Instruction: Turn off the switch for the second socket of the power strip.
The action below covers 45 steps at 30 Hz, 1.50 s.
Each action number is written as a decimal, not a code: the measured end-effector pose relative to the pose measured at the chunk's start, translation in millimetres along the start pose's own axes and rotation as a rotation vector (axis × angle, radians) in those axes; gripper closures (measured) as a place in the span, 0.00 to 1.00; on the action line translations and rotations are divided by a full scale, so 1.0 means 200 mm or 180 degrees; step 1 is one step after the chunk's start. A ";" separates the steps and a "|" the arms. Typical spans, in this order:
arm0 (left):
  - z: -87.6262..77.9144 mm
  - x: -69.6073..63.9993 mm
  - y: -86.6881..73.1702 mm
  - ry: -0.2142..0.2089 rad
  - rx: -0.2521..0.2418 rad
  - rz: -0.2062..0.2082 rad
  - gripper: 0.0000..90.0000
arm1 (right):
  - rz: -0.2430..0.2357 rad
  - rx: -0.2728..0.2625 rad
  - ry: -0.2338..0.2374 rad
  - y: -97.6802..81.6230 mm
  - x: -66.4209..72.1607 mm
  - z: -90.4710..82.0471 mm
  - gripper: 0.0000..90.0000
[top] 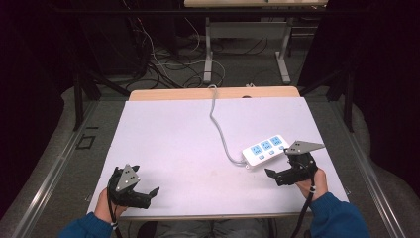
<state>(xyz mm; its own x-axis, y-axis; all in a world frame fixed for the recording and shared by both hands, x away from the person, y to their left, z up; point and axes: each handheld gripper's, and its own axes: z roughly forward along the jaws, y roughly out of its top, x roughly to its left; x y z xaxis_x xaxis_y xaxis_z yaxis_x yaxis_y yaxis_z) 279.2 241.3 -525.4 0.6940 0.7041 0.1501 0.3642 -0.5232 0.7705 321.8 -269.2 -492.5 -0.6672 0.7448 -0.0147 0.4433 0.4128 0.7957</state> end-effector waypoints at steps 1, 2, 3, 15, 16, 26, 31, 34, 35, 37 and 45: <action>0.00 0.00 0.00 -0.0001 0.0000 0.0000 0.01 | 0.0028 0.0031 0.0015 -0.01 0.00 0.00 0.00; 0.00 0.00 0.00 -0.0005 -0.0008 0.0002 0.01 | 0.0000 0.0018 0.0005 -0.01 0.00 0.00 0.00; 0.00 0.00 0.00 -0.0004 -0.0009 0.0003 0.01 | 0.0021 0.0038 -0.0002 -0.02 0.01 -0.01 0.00; 0.00 0.00 0.00 -0.0003 -0.0008 0.0001 0.01 | 0.0014 0.0045 -0.0074 -0.09 0.04 -0.02 0.00; 0.00 0.00 0.00 0.0001 -0.0001 0.0000 0.01 | -0.0014 0.0037 -0.0066 -0.10 0.04 -0.03 0.00; 0.00 0.00 0.00 0.0003 0.0007 0.0002 0.01 | -0.0026 0.0006 -0.0140 -0.14 0.05 -0.06 0.00; 0.00 0.00 0.00 0.0002 0.0007 0.0002 0.01 | -0.0037 -0.0005 -0.0144 -0.16 0.06 -0.07 0.00; 0.00 0.00 0.00 0.0002 0.0007 0.0001 0.01 | -0.0033 -0.0010 -0.0113 -0.17 0.06 -0.07 0.00; 0.00 0.00 0.00 0.0000 0.0006 -0.0002 0.01 | -0.0038 0.0000 -0.0121 -0.17 0.07 -0.07 0.00; 0.00 0.00 0.00 0.0006 -0.0009 -0.0002 0.01 | -0.0048 -0.0004 -0.0119 -0.18 0.07 -0.08 0.00; 0.00 0.00 0.00 0.0002 0.0004 -0.0002 0.01 | -0.0042 -0.0011 -0.0116 -0.21 0.09 -0.08 0.00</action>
<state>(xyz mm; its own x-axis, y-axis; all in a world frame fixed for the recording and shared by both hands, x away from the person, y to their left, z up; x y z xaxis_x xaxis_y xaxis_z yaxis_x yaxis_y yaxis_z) 279.2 241.2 -525.9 0.6935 0.7047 0.1500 0.3653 -0.5234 0.7698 281.8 -282.1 -515.6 -0.6507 0.7578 -0.0473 0.4323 0.4210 0.7974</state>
